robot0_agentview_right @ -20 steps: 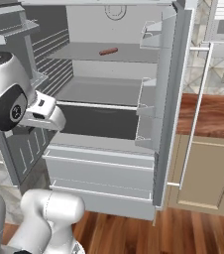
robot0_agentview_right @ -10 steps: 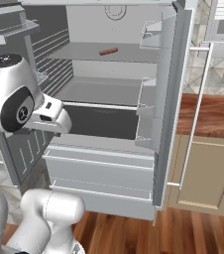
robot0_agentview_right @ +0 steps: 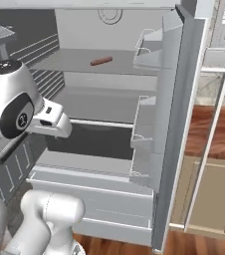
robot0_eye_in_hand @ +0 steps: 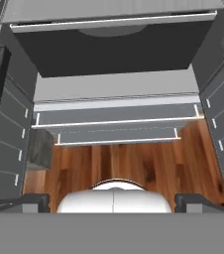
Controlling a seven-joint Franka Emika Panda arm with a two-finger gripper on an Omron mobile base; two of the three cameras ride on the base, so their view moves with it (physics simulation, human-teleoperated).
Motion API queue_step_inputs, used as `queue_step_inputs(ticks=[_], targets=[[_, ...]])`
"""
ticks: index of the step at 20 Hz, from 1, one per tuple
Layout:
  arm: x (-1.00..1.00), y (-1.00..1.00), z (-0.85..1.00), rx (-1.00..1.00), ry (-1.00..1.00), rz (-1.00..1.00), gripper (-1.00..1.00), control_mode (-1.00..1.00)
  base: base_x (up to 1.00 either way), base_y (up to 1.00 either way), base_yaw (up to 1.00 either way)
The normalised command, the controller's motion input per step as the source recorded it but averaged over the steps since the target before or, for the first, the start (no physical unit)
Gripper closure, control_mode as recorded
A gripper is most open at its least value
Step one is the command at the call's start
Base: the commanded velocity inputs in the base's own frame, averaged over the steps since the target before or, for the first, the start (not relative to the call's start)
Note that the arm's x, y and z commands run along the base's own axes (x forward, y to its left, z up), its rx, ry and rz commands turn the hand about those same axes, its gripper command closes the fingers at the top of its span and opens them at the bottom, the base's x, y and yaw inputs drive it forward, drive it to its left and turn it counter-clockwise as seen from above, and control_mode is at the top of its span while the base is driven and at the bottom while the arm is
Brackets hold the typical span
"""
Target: Move the hot dog bun to the plate on the dining table and place the condiment next to that plate. Then navigate to the fridge and take the sausage and place it on the plate as well.
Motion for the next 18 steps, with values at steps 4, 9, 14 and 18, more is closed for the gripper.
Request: queue_step_inputs(ticks=[4, 9, 14, 18], targets=[[0.0, 0.0, 0.0, 0.0, 0.0, 0.0, -1.0, 1.0, 0.99, 0.0, 0.0], [0.0, 0.0, 0.0, 0.0, 0.0, 0.0, -1.0, 1.0, 0.81, 0.0, 0.0], [-0.04, 0.0, 0.08, 0.0, -0.09, 0.0, -1.0, -1.0, 0.16, 0.0, 0.0], [-0.27, 0.0, 0.48, 0.0, -0.36, 0.0, -1.0, -1.0, 0.0, 0.0, 0.0]])
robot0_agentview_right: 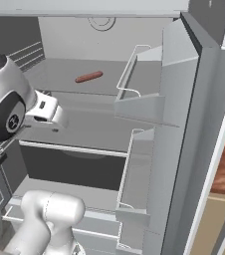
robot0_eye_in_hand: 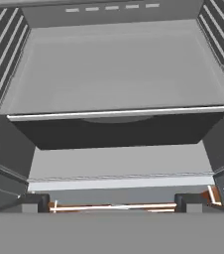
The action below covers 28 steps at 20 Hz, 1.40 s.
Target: Move the hot dog bun to the plate on the dining table and place the condiment next to that plate. Then navigate to the fridge and take the sausage and place it on the plate as well.
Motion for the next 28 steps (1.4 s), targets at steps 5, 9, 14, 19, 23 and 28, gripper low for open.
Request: queue_step_inputs(ticks=[5, 9, 14, 19, 23, 28], targets=[[0.0, 0.0, 0.49, -0.01, -0.31, 0.0, -1.0, -1.0, 0.0, 0.0, 0.0], [0.18, 0.0, 0.35, 0.0, -0.25, -0.01, -1.0, -1.0, 0.0, 0.0, 0.0], [0.44, 0.0, 0.44, 0.0, -0.12, -0.03, -1.0, -1.0, 0.0, 0.0, 0.0], [0.6, 0.05, 0.37, 0.0, -0.05, -0.02, -1.0, -1.0, 0.0, 0.0, 0.0], [0.64, 0.05, 0.15, 0.0, 0.0, -0.01, -1.0, -1.0, 0.0, 0.0, 0.0], [0.62, 0.0, -0.08, 0.0, 0.0, -0.01, -1.0, -1.0, 0.0, 0.0, 0.0]])
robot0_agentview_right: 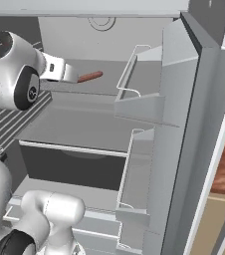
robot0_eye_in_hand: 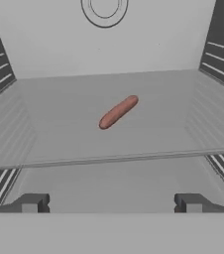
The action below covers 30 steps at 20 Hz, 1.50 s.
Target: Move the hot dog bun to the plate on the dining table and place the condiment next to that plate. Then navigate to the fridge and take the sausage and place it on the plate as well.
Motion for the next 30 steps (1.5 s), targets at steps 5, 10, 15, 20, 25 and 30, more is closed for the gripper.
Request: queue_step_inputs(ticks=[5, 10, 15, 20, 25, 30], targets=[[0.54, 0.0, -0.45, 0.0, 0.0, -0.03, -1.0, -1.0, 0.0, 0.0, 0.0], [0.37, 0.0, -0.35, 0.0, -0.01, -0.06, -1.0, -1.0, 0.0, 0.0, 0.0], [0.72, 0.0, -0.02, 0.0, 0.0, -0.05, -1.0, -1.0, 0.0, 0.0, 0.0], [0.74, 0.0, 0.0, 0.0, 0.03, -0.03, -1.0, -1.0, 0.0, 0.0, 0.0], [0.64, -0.01, -0.13, 0.0, 0.06, -0.02, -1.0, -1.0, 0.0, 0.0, 0.0], [0.6, -0.01, -0.15, 0.0, 0.07, -0.01, -1.0, -1.0, 0.0, 0.0, 0.0]])
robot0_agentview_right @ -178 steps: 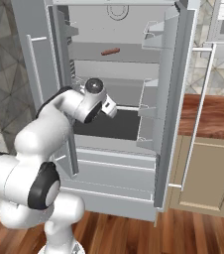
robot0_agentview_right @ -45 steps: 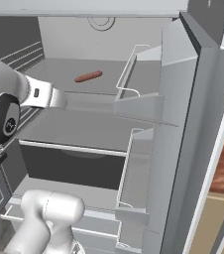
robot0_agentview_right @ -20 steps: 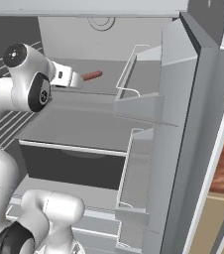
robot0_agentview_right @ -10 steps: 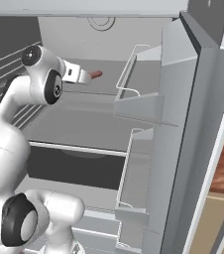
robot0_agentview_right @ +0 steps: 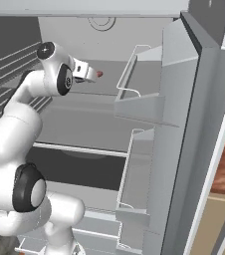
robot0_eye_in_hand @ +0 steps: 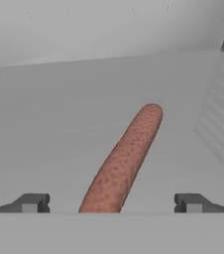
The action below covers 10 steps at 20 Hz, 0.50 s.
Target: Move the hot dog bun to the plate on the dining table and place the condiment next to that plate. Then navigate to the fridge and take the sausage and place it on the plate as well.
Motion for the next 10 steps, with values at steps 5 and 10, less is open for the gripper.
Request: queue_step_inputs(ticks=[5, 10], targets=[[0.53, -0.03, -0.18, 0.0, 0.0, -0.02, -1.0, -1.0, 0.0, 0.0, 0.0], [0.32, -0.15, -0.27, 0.0, 0.0, -0.02, -1.0, -1.0, 0.0, 0.0, 0.0]])
